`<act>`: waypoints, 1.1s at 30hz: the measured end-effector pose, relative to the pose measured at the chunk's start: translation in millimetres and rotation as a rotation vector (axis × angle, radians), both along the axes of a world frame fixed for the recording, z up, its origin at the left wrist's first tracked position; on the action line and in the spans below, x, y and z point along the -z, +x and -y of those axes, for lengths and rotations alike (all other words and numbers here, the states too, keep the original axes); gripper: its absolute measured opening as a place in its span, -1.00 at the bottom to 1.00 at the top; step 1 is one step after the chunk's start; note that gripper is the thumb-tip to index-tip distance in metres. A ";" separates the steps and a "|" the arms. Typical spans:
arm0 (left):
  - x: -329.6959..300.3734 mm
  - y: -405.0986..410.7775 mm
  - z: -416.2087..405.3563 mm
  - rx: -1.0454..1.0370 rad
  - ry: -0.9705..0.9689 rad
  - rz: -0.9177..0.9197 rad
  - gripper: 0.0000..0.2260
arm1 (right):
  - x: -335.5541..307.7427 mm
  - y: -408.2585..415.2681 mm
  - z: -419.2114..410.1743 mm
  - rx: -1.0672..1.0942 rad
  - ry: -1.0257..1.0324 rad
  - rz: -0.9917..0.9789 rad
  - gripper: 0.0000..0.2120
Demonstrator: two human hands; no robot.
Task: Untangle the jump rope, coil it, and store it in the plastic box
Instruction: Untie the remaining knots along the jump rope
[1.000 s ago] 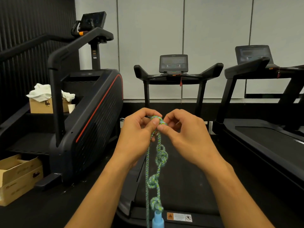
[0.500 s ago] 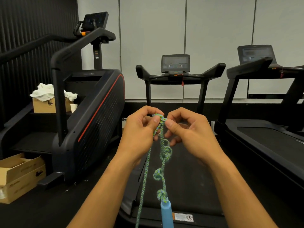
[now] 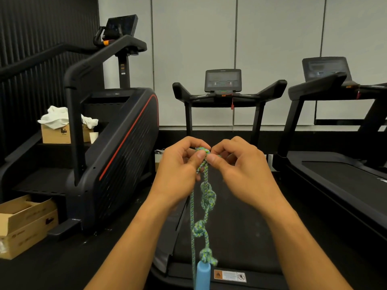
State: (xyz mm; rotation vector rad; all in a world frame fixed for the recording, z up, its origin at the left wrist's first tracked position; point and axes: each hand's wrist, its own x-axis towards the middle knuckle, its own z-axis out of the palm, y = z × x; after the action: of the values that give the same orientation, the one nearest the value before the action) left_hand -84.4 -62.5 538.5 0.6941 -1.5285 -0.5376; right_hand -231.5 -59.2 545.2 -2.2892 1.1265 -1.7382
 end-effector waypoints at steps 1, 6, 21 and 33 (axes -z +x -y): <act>-0.1 -0.4 -0.5 0.012 0.005 -0.013 -0.84 | -0.2 -0.1 0.2 -0.037 0.024 0.022 -0.91; 0.7 -1.0 0.1 0.036 0.022 -0.039 -0.83 | -1.0 -5.4 0.0 -0.248 0.148 0.106 -0.86; 1.4 2.5 2.2 -0.021 -0.001 0.032 -0.79 | 1.8 0.3 -2.8 0.020 0.069 -0.053 -0.71; -0.1 3.1 -1.1 0.063 0.025 -0.005 -0.80 | -0.7 -3.3 -1.4 -0.233 0.189 0.028 -0.87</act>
State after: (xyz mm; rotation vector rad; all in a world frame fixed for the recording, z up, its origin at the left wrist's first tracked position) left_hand -81.3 -61.4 538.6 0.6655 -1.5448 -0.6062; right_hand -234.8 -57.8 545.9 -2.1768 0.9306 -1.5062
